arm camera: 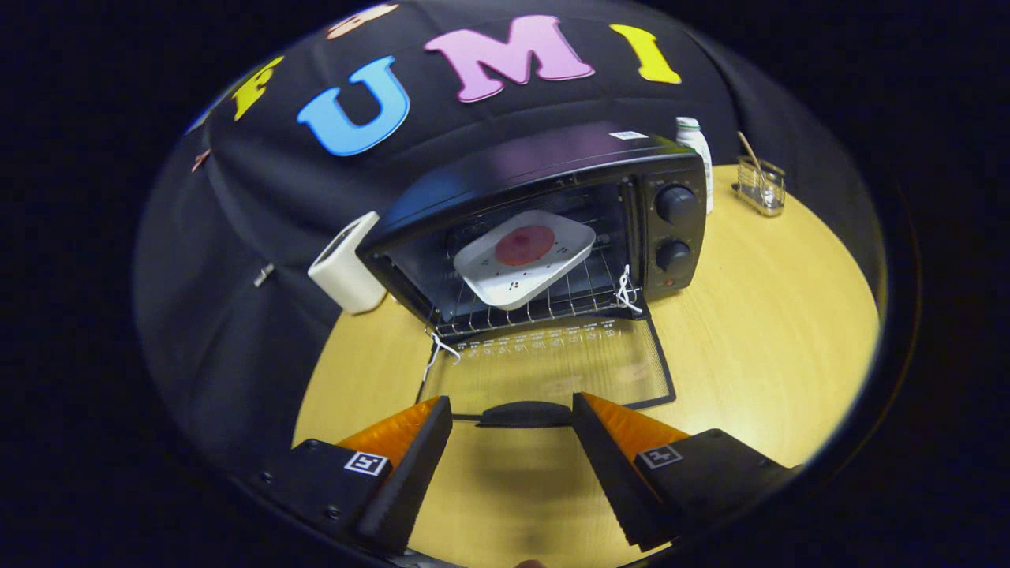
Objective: Open the toaster oven, put the food inside, and close the toaster oven door.
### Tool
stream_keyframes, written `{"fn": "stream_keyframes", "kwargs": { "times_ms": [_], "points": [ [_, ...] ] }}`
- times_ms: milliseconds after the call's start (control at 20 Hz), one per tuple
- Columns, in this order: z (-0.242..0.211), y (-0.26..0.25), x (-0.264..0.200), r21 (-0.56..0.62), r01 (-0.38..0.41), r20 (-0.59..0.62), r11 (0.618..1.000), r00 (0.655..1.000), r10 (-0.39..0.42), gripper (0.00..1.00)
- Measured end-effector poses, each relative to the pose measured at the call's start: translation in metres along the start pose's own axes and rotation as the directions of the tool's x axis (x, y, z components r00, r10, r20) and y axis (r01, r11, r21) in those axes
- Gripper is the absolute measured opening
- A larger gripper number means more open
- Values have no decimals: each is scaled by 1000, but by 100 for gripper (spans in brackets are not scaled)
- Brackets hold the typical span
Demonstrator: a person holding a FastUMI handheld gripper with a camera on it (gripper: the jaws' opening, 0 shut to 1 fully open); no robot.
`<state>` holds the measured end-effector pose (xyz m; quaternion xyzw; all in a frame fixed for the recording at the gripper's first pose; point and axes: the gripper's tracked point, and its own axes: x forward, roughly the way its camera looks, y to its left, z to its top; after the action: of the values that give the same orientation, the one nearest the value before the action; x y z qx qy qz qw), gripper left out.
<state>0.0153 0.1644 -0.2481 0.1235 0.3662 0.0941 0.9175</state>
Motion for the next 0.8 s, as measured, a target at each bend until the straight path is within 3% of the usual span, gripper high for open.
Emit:
{"fn": "stream_keyframes", "kwargs": {
  "times_ms": [250,500,800],
  "points": [
    [-41,-22,12,-96,114,-112,989,986,-125,99],
    [-60,-41,34,-170,213,-143,962,961,-238,99],
    [-76,-37,57,-188,219,-178,957,951,-253,99]
  ]
}}
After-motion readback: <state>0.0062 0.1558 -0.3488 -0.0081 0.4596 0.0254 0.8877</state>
